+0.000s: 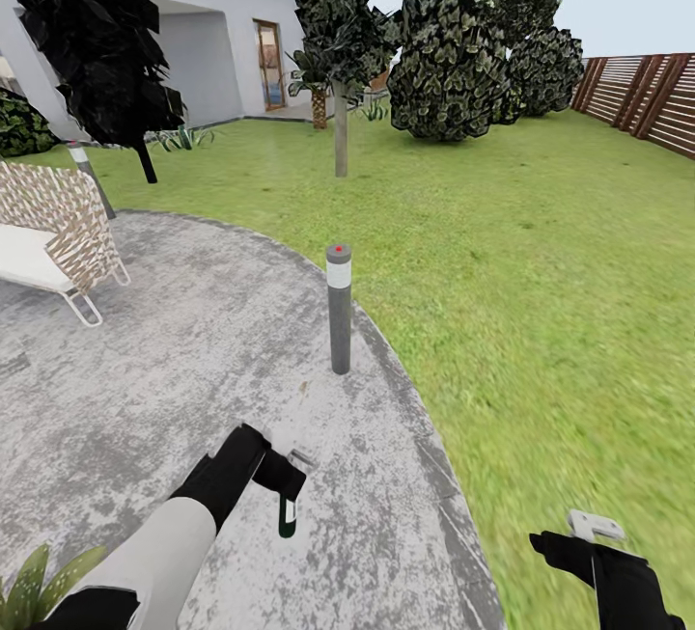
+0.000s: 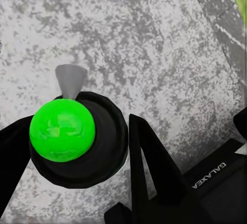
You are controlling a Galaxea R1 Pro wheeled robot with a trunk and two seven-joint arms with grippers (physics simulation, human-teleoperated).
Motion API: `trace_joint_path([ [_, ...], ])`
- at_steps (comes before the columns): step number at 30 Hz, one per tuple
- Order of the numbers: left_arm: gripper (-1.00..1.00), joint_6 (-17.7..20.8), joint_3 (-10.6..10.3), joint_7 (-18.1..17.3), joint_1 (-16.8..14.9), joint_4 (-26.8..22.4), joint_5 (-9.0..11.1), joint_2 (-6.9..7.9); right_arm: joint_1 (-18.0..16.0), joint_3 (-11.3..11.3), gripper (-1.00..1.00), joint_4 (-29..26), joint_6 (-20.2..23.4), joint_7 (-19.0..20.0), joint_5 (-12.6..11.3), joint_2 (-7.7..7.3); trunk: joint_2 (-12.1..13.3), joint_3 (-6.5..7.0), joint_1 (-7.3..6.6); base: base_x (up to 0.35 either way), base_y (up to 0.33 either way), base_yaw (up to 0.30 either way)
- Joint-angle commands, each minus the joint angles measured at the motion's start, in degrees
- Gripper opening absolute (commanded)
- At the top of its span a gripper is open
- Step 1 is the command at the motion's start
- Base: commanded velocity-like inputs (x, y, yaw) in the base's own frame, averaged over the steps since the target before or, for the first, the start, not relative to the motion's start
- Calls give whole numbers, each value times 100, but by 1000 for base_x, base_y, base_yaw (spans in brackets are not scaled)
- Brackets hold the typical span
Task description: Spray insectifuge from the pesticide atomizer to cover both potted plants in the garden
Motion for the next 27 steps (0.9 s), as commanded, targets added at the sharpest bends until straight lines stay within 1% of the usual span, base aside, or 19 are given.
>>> trace_joint_path([
  [1,-100,20,3,-47,-6,-12,-61,0,-7,-28,100,-11,5,56,58,6,-3,-5,0,0,0,0],
  [7,-100,182,34,-39,139,2,-61,-16,-7,-51,100,-2,-13,57,58,6,-3,-5,0,0,0,0],
  [17,-100,218,44,-37,163,-33,-61,-18,-7,-52,100,-1,-15,51,58,6,-3,-5,0,0,0,0],
  [27,-100,226,52,-37,161,-351,-61,-18,-7,-47,100,3,-6,34,74,0,-3,-5,0,0,0,0],
])
